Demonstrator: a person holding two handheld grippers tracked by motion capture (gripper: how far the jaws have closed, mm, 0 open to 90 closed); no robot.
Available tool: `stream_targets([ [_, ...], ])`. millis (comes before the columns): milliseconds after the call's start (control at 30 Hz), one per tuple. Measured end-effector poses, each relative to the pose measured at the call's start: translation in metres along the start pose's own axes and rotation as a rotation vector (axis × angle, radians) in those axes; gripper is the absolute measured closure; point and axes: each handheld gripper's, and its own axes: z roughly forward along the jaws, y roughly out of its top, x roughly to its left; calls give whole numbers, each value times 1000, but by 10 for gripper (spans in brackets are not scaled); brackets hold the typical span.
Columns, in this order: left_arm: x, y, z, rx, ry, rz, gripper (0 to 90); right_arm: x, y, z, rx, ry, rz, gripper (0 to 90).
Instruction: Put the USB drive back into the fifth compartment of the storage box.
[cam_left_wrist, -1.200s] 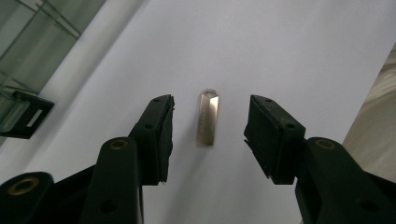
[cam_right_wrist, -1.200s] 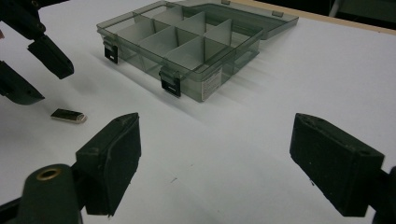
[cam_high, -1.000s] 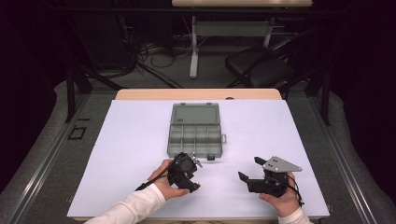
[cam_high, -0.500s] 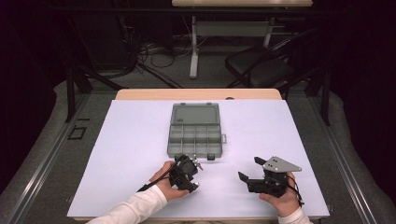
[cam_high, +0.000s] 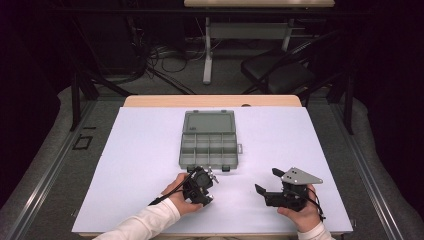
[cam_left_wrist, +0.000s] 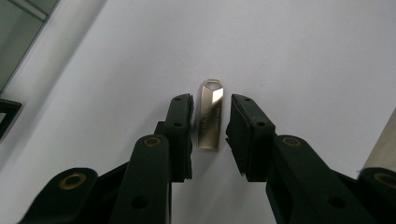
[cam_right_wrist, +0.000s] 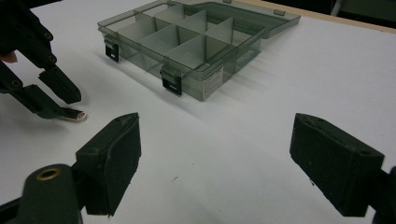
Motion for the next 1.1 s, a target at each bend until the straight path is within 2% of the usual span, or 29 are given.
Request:
stream_targets([
  [467,-2,0,2,17,9,16,748,0,0,0,1,3,-2,163],
  [1100,-5,1,5,30,23,42,771,-1,0,0,10,5,-3,164],
])
